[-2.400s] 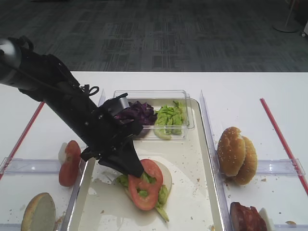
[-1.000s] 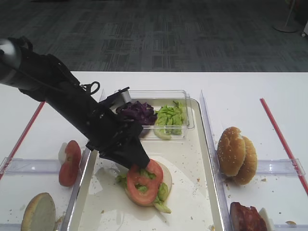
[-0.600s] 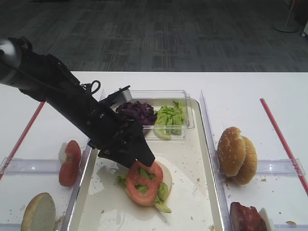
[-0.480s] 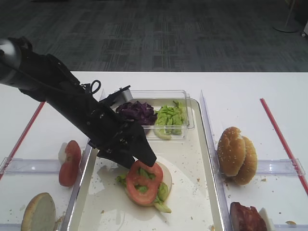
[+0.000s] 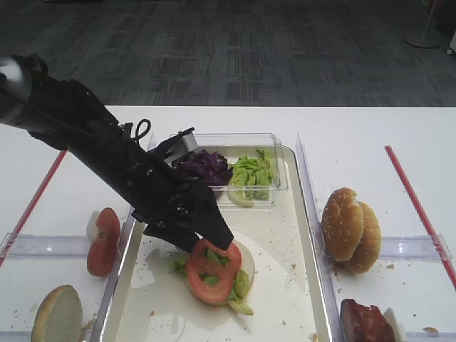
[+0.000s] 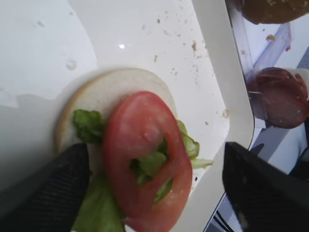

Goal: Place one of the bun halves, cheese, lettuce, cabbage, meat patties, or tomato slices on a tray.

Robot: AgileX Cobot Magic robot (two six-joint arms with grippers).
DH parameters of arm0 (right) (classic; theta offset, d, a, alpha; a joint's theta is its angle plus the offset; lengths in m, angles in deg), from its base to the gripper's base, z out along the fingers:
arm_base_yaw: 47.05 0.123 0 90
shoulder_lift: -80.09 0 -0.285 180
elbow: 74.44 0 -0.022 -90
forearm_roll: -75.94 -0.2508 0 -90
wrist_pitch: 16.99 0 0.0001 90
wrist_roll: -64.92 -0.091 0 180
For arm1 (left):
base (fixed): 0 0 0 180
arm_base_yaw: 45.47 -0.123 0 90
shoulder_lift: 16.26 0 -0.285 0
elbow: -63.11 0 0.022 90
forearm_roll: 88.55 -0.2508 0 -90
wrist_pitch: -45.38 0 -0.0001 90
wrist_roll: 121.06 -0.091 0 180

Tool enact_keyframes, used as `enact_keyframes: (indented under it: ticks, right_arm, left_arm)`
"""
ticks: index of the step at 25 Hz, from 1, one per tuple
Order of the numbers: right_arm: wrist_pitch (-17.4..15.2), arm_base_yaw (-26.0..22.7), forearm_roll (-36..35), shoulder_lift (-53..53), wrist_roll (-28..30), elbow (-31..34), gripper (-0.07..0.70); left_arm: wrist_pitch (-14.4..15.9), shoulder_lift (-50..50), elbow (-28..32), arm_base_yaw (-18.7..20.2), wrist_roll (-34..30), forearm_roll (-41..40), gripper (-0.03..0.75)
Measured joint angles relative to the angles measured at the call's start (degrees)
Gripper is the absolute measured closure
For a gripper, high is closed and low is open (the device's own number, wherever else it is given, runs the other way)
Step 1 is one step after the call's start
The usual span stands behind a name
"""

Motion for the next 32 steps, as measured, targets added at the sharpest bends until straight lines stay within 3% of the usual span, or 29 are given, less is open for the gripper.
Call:
enact_keyframes:
  ticks: [5, 13, 18, 24, 32]
  right_arm:
    - [0.00, 0.00, 0.00, 0.00, 0.00, 0.00, 0.061]
    - [0.00, 0.00, 0.00, 0.00, 0.00, 0.00, 0.061]
    - [0.00, 0.00, 0.00, 0.00, 0.00, 0.00, 0.061]
    - [0.00, 0.00, 0.00, 0.00, 0.00, 0.00, 0.061]
    - [0.00, 0.00, 0.00, 0.00, 0.00, 0.00, 0.061]
  left_arm:
    - [1.52, 0.00, -2.61, 0.00, 1.58, -2.45, 0.190]
    - [5.70, 0.00, -10.81, 0.00, 13.40, -14.43, 0.190]
    - [6.18, 0.00, -17.25, 0.11, 20.54, -20.87, 0.190]
    - [7.12, 0.00, -24.71, 2.03, 31.03, -34.53, 0.190]
    - [7.55, 0.12, -27.86, 4.73, 38.79, -47.76, 0.190]
